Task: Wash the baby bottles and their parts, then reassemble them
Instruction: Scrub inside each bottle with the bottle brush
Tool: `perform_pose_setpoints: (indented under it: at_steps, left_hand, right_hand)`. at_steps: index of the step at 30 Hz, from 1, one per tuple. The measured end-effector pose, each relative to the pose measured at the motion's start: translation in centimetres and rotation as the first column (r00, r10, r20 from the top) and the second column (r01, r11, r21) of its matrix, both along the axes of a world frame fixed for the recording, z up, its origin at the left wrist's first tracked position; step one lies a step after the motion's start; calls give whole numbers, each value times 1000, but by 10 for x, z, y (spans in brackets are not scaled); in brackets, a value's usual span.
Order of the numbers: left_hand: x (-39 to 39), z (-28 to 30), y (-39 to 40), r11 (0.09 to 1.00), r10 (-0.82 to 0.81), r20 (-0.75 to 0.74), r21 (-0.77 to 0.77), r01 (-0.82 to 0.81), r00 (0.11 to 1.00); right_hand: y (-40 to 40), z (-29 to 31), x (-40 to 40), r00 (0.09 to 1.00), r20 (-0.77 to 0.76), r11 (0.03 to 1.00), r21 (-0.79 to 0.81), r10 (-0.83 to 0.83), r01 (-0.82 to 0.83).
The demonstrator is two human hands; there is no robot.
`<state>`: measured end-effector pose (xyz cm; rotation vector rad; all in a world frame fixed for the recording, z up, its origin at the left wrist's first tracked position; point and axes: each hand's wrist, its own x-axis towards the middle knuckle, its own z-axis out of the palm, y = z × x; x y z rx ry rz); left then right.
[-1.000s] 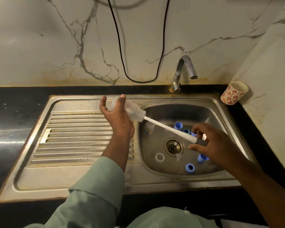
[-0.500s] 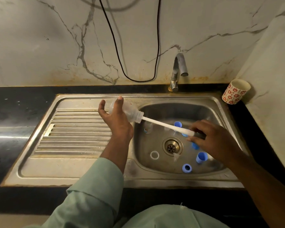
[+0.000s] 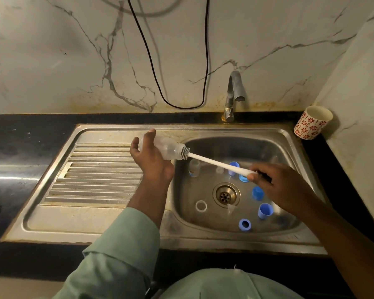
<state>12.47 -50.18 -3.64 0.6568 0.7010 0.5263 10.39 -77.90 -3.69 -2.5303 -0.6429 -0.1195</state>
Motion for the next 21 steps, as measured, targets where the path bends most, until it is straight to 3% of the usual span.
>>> perform_pose_setpoints:
  at_steps: [5, 7, 9, 11, 13, 14, 16, 17, 19, 21]
  left_hand:
    - [-1, 2, 3, 973, -137, -25, -189, 130, 990]
    - [-2, 3, 2, 951, -185, -16, -254, 175, 983]
    - [-1, 2, 1, 957, -142, -54, -263, 123, 988]
    - [1, 2, 2, 967, -87, -90, -248, 63, 992]
    - [3, 5, 4, 959, -118, -42, -266, 102, 992]
    - [5, 6, 5, 954, -136, -16, -273, 127, 991]
    - [9, 7, 9, 950, -134, -5, -286, 127, 991]
    - [11, 6, 11, 949, -122, -14, -296, 112, 992]
    - [13, 4, 13, 946, -112, -30, -310, 97, 993]
    - [13, 5, 13, 950, -99, -37, -300, 83, 994]
  right_hand:
    - [-1, -12, 0, 994, -80, 997, 7, 79, -79]
    - [-2, -10, 1, 994, -13, 993, -37, 111, -111]
    - [-5, -10, 4, 983, 109, 983, -118, 150, -137]
    - [-8, -11, 8, 979, 155, 989, -87, 133, -121]
    - [-7, -15, 9, 996, 44, 997, 27, 76, -77]
    - [-6, -17, 10, 991, -123, 991, 127, 59, -43]
    - [-3, -17, 9, 829, -528, 925, 378, 184, 36]
    - [-2, -18, 8, 733, -632, 894, 443, 252, 75]
    - [-1, -21, 10, 682, -683, 908, 414, 262, 65]
    - [2, -26, 14, 803, -580, 971, 240, 135, 11]
